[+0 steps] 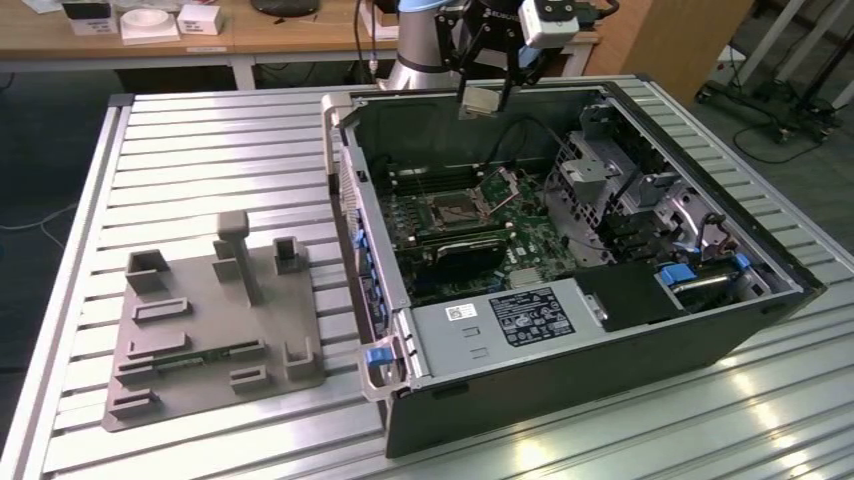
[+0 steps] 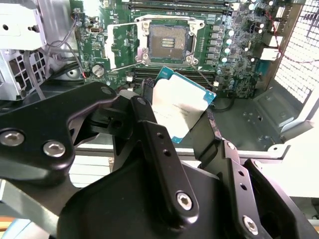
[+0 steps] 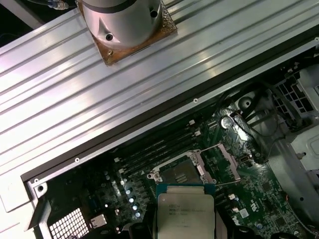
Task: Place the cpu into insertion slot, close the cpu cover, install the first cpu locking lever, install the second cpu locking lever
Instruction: 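Place the cpu into insertion slot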
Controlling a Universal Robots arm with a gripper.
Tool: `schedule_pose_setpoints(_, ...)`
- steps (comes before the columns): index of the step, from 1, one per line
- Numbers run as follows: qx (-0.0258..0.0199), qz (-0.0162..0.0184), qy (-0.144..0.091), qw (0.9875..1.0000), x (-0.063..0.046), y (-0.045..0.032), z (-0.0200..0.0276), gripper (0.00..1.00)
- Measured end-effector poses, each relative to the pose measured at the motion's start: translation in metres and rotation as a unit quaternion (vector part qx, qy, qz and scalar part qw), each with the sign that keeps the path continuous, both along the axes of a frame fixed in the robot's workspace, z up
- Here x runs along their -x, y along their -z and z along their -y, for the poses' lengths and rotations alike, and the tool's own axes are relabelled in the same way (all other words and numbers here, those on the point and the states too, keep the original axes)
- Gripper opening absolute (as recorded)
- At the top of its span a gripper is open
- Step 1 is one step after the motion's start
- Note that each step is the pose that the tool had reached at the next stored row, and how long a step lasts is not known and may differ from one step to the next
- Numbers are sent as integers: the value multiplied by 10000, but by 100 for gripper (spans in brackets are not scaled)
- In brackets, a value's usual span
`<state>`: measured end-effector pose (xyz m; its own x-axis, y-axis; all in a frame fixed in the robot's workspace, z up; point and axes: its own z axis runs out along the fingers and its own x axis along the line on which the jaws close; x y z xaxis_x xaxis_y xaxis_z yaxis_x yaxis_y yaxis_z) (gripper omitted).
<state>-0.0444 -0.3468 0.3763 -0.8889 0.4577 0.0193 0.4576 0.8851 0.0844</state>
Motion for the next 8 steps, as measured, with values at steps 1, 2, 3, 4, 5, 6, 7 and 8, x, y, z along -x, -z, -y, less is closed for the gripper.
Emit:
schedule_pose_setpoints(1,0,0,1,10000,0,0,0,54)
schedule_pose_setpoints(2,0,1,2,10000,0,0,0,54)
schedule_pose_setpoints(3,0,1,3,10000,0,0,0,54)
schedule_pose_setpoints(4,0,0,3,10000,0,0,0,54)
schedule_pose_setpoints(5,0,0,4,10000,0,0,0,54)
schedule_pose_setpoints(6,0,0,4,10000,0,0,0,54)
schedule_pose_setpoints(7,0,0,7,10000,0,0,0,54)
schedule_pose_setpoints(8,0,0,10,10000,0,0,0,54)
